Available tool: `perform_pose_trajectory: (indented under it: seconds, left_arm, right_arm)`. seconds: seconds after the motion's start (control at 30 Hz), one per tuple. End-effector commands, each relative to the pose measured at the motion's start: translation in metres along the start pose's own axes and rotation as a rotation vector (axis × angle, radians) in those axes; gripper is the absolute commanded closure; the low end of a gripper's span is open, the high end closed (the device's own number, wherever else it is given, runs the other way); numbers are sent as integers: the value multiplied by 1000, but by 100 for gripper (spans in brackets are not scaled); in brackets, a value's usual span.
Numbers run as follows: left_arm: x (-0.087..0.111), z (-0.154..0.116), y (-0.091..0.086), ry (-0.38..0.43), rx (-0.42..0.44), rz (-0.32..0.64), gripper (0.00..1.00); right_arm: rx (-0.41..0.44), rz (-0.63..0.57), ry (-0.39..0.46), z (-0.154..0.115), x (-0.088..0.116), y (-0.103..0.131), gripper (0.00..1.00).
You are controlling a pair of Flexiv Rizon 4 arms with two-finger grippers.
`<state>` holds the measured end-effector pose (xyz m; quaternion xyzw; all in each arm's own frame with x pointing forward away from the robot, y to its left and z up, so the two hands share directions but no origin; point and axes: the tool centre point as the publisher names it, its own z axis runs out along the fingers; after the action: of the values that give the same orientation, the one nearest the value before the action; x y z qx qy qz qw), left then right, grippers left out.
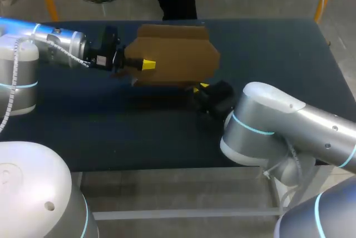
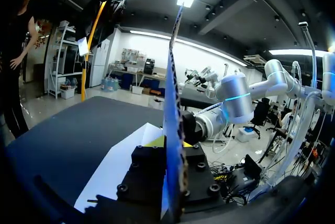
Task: Assemble the packaging by folding the flat box into shape, placing the metal phone stand inside, and closing the box properly
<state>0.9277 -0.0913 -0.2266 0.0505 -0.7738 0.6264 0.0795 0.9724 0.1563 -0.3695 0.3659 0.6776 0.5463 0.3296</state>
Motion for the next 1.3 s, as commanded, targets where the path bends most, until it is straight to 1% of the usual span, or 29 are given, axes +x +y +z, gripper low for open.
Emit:
perform_pose_trajectory:
  seconds: [0.03, 0.1, 0.2, 0.3, 0.33, 0.4, 0.47, 0.53, 0.57, 0.63, 0.83, 1.0, 1.17, 1.23, 1.27, 1.3]
  left_arm:
    - [0, 1, 1, 3, 0, 0, 100]
    - [0, 1, 1, 3, 0, 0, 100]
    - [0, 1, 1, 3, 0, 0, 100]
    - [0, 1, 1, 3, 0, 0, 100]
    - [0, 1, 1, 3, 0, 0, 100]
    - [0, 1, 1, 3, 0, 0, 100]
    - [0, 1, 1, 3, 0, 0, 100]
    - [0, 1, 1, 3, 0, 0, 100]
    - [0, 1, 1, 3, 0, 0, 100]
    - [0, 1, 1, 3, 0, 0, 100]
    - [0, 1, 1, 3, 0, 0, 100]
    - [0, 1, 1, 3, 0, 0, 100]
    - [0, 1, 1, 3, 0, 0, 100]
    - [0, 1, 1, 3, 0, 0, 100]
    - [0, 1, 1, 3, 0, 0, 100]
    - [0, 1, 1, 3, 0, 0, 100]
  right_arm:
    - [-7, 1, -376, 3, 6, 1, 58]
    - [-9, 1, -379, 3, 6, 1, 56]
    - [-10, -2, -382, 3, 6, 1, 60]
    - [-13, -5, -385, 2, 6, 1, 76]
    - [-13, -5, -386, 2, 6, 1, 82]
    - [-13, -6, -386, 1, 6, 1, 91]
    - [-12, -6, -385, 0, 7, 0, 91]
    - [-12, -3, -378, -2, 7, 0, 86]
    - [-12, -3, -372, -4, 8, -1, 82]
    - [-11, 1, -356, -7, 9, -1, 78]
    - [-4, 3, -301, -23, 10, -5, 73]
    - [-5, 2, -256, -41, 9, -7, 75]
    - [-14, 16, -182, -53, 7, -8, 78]
    - [-10, 16, -156, -56, 6, -10, 81]
    - [-13, 26, -133, -57, 5, -11, 83]
    - [-11, 28, -124, -59, 4, -11, 94]
